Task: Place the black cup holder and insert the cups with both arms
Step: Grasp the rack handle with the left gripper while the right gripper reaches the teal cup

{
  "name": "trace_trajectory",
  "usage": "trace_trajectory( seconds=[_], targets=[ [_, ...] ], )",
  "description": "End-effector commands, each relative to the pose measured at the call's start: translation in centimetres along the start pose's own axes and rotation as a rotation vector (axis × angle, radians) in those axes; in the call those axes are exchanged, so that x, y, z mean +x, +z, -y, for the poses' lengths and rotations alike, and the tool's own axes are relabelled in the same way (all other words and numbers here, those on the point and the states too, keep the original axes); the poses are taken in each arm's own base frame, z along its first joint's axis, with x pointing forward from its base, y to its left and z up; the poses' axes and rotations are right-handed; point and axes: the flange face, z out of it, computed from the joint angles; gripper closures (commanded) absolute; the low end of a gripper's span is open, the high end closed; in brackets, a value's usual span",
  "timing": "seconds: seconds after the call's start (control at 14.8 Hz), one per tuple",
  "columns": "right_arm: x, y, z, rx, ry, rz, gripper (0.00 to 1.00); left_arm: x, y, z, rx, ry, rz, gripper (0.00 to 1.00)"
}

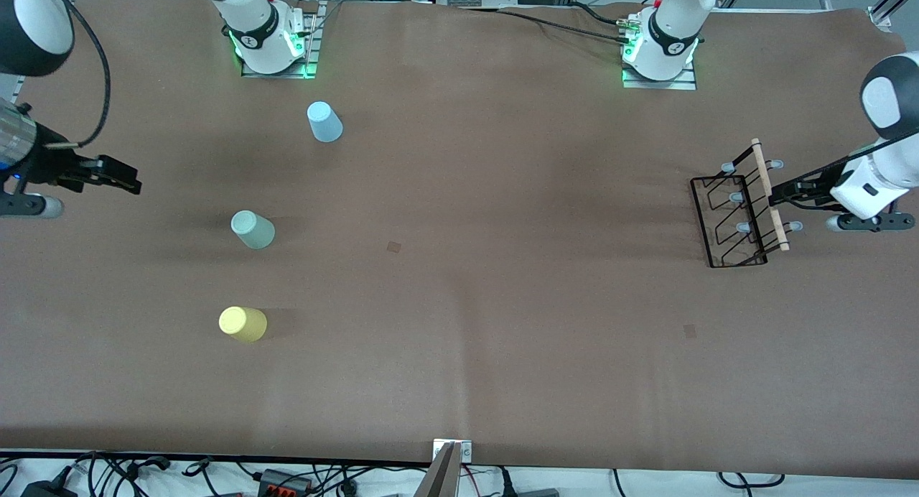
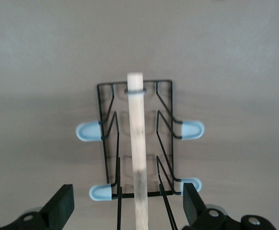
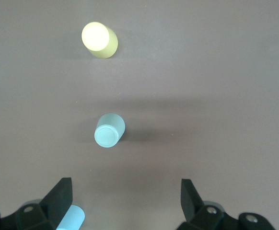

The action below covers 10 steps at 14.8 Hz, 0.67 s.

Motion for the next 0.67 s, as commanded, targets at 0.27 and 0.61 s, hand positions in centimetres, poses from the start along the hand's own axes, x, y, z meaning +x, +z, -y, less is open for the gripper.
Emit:
trace_trajectory(
  seconds=[0.27, 0.61],
  targets=[
    [1.5, 3.7, 2.2, -0.014, -0.038, 0.065, 0.0, -4.1, 0.7, -1.2, 0.021, 0.043, 0.009, 0.08],
    [3.2, 8.2, 1.8, -0.007, -0.02, 0.109, 0.0, -4.3, 1.4, -1.5, 0.018, 0.048, 0.028, 0.38]
  ],
)
